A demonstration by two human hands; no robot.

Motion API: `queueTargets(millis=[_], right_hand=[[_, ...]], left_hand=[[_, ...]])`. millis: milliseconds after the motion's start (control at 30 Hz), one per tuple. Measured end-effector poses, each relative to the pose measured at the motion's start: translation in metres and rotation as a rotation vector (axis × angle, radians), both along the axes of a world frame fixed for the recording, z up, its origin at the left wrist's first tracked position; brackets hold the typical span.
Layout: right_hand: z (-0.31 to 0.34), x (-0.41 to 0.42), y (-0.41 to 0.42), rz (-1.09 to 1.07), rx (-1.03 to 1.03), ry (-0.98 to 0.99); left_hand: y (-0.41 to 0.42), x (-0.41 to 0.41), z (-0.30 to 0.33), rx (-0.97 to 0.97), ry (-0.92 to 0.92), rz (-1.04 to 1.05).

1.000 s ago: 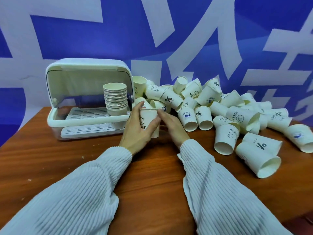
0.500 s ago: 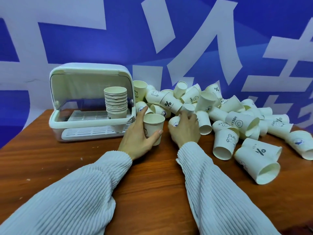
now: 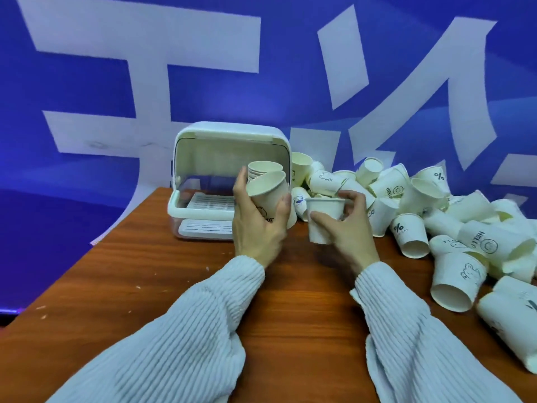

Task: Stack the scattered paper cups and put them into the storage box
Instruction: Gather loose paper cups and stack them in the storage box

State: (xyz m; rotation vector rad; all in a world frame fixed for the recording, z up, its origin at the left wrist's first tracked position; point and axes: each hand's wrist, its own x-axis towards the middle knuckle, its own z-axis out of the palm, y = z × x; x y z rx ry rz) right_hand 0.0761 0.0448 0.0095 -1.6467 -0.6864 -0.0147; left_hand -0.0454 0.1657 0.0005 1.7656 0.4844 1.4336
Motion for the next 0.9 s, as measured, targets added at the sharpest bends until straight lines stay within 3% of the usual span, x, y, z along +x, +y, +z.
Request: queueTargets(millis=[167,300,367,533,633,800,900], right_hand=[[0.027,-0.026,0.023,-0.057,0.336,-0.112],[0.069,-0.034,0.057,-0.021,0.415,-0.177],[0.084,-0.03,0.08,-0.012,0.336,-0.264],[0.09,-0.014,0.115,-0.042,-0.12,-0.559],[0.095,-0.011,0.118,-0.073,-0.237,-0.606],[0.094,-0.009,0.12,-0.047,-0.264,-0.584],[0.089,-0.007,0.12,0.02,-0.471,-0.563]], left_hand=[[0.033,-0.016,0.009,-0.132,-0.087,0.136],[0.043,-0.025,0.009,-0.206,-0.124,0.16],[0.046,-0.027,0.008,-0.212,-0.122,0.172],[0.052,-0.025,0.0,-0.207,-0.072,0.159],[0.051,-0.022,-0.003,-0.21,-0.066,0.149],[0.044,-0.022,-0.002,-0.2,-0.054,0.111],[0.044,-0.024,0.0,-0.192,-0.065,0.108]])
